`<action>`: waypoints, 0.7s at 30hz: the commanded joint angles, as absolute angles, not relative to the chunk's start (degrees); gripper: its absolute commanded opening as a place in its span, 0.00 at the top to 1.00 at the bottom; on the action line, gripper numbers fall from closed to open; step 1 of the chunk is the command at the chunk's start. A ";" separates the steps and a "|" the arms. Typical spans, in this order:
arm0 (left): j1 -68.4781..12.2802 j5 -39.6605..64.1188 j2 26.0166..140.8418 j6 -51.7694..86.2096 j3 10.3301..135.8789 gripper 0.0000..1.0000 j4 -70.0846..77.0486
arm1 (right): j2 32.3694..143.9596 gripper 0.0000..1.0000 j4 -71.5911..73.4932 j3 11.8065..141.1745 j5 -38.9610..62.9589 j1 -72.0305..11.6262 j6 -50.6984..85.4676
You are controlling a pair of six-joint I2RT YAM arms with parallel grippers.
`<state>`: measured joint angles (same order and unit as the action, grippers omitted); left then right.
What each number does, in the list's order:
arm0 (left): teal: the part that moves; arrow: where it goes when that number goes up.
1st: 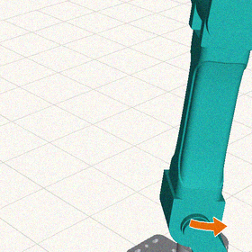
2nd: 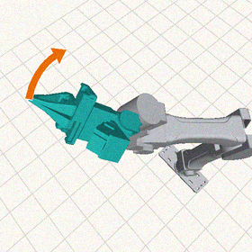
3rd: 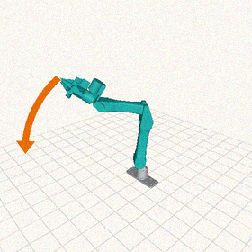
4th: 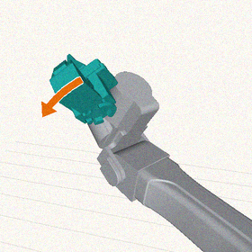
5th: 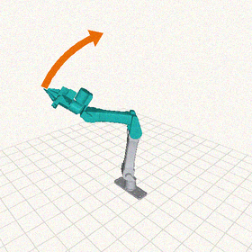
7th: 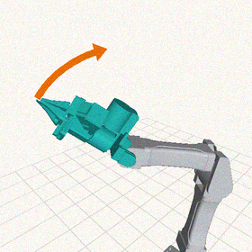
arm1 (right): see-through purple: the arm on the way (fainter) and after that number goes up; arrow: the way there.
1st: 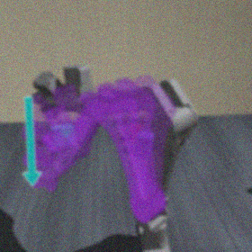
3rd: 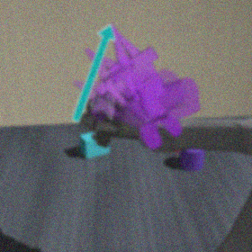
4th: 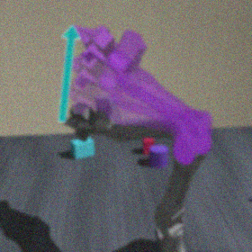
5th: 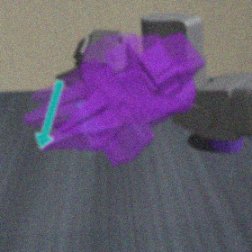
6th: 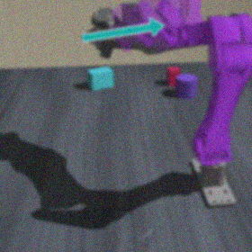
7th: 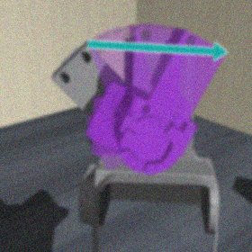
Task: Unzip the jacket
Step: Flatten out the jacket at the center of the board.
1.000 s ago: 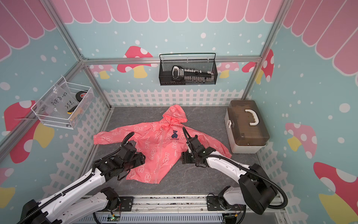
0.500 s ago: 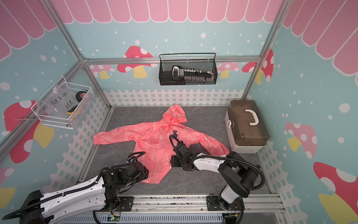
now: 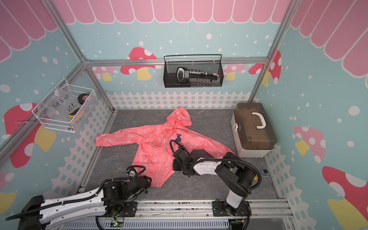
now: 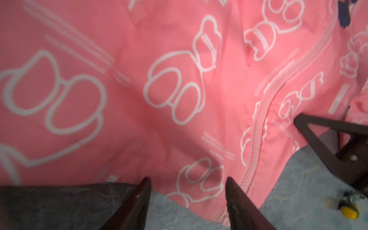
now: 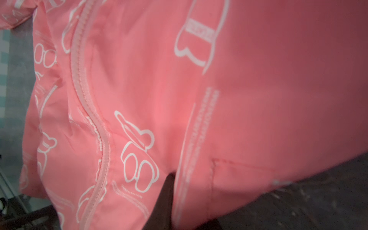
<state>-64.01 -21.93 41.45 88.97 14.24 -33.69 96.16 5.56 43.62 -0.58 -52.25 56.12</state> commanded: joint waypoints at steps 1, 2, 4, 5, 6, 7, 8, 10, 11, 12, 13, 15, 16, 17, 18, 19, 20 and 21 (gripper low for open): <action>-64.33 -27.57 41.39 90.58 13.35 0.76 -36.00 | 93.91 0.93 0.10 44.01 -4.38 -52.76 55.12; -64.33 -29.20 40.97 89.58 14.33 0.89 -36.69 | 92.66 0.94 -2.61 44.39 -5.30 -52.97 54.38; -64.33 -32.61 40.33 84.61 17.76 1.00 -38.02 | 90.17 0.97 -9.43 45.90 -9.02 -54.51 51.74; -64.32 -34.49 40.46 81.04 20.48 1.00 -39.07 | 89.16 0.97 -14.14 47.87 -13.50 -56.41 50.53; -64.28 -36.31 40.84 78.18 23.17 1.00 -40.82 | 88.66 0.98 -19.14 49.53 -16.34 -58.20 49.83; -64.19 -38.40 41.75 75.86 26.25 1.00 -43.15 | 88.42 0.97 -23.49 51.05 -18.29 -59.99 49.40; -64.13 -40.00 42.93 73.36 28.53 1.00 -44.29 | 88.28 0.98 -27.11 52.09 -19.60 -61.48 49.72; -63.65 -40.78 45.17 69.82 31.40 1.00 -44.59 | 88.24 0.98 -32.82 53.71 -22.77 -64.10 50.57; -63.17 -40.61 46.26 68.80 32.22 1.00 -44.58 | 88.58 0.98 -36.41 55.13 -24.81 -65.11 50.71; -62.70 -40.33 47.07 67.96 32.81 1.00 -44.60 | 89.06 0.99 -39.85 57.05 -26.94 -65.71 50.60; -62.19 -40.09 47.73 67.16 33.28 1.00 -44.57 | 89.80 0.99 -43.63 59.63 -29.27 -66.04 49.82; -61.43 -39.90 47.88 65.93 33.73 1.00 -44.48 | 91.66 0.99 -48.55 65.17 -33.03 -66.00 46.01; -60.84 -39.90 47.37 65.23 33.90 1.00 -44.58 | 93.34 0.99 -50.49 68.73 -34.40 -65.76 43.04; -60.18 -39.75 46.53 64.23 34.14 1.00 -44.67 | 95.67 0.99 -52.12 72.91 -35.12 -65.23 39.85; -59.22 -39.58 45.56 63.52 34.34 1.00 -44.80 | 97.98 0.99 -52.45 76.49 -34.05 -64.25 36.32; -58.14 -39.34 44.25 62.68 34.60 1.00 -45.21 | 101.10 1.00 -53.17 80.84 -32.13 -62.89 33.28; -57.12 -39.21 42.84 61.96 35.00 1.00 -46.01 | 104.48 1.00 -53.56 84.56 -28.99 -61.12 30.31; -56.23 -39.05 41.60 61.65 35.36 1.00 -46.86 | 107.42 1.00 -53.74 88.46 -25.28 -59.53 28.24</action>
